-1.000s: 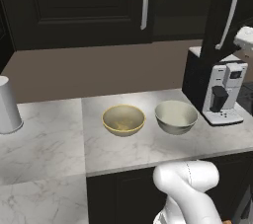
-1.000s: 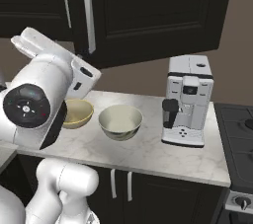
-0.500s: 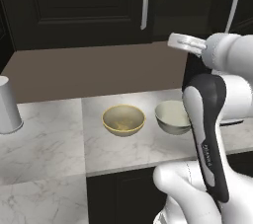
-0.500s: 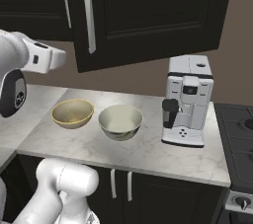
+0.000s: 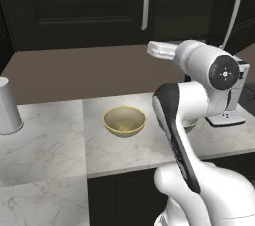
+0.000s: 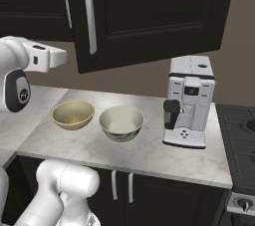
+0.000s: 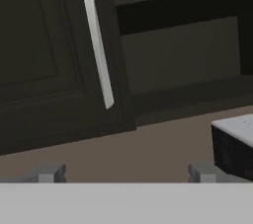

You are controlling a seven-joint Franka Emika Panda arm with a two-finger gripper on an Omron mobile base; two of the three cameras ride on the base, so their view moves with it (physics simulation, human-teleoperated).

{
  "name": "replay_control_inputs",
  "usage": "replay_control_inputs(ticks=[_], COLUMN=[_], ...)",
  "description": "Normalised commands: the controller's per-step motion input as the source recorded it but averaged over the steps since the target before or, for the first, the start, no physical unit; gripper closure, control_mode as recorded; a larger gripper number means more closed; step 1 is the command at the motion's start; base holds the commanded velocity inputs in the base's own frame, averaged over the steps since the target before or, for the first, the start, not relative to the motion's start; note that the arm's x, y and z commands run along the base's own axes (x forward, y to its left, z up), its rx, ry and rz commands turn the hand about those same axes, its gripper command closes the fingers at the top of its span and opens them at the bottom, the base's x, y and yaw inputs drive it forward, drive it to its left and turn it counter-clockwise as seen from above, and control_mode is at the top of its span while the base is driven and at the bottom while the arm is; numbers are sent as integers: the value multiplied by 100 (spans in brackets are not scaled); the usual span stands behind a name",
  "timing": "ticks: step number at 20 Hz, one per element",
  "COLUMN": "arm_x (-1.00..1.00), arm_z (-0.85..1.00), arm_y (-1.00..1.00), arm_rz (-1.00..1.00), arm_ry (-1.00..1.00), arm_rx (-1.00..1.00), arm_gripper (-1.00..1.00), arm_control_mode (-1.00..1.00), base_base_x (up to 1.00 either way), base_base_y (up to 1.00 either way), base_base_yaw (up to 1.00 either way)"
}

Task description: Open the cabinet. Pick the bowls from the counter and place them in the cabinet. Then close the cabinet.

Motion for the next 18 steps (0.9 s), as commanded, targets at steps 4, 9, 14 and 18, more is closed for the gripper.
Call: replay_control_inputs(ticks=[4, 9, 14, 18], arm_x=[19, 21, 17, 14], arm_z=[-4, 0, 0, 0], arm_y=[-13, -3, -20, -30], arm_rz=[-17, -20, -21, -17], arm_ry=[-6, -1, 0, 0], arm_rx=[-4, 0, 0, 0], arm_gripper=[-100, -100, -100, -100], arm_control_mode=[-100, -100, -100, -100], base_base_x=[0, 0, 0, 0], base_base_y=[0, 0, 0, 0], base_base_yaw=[0, 0, 0, 0])
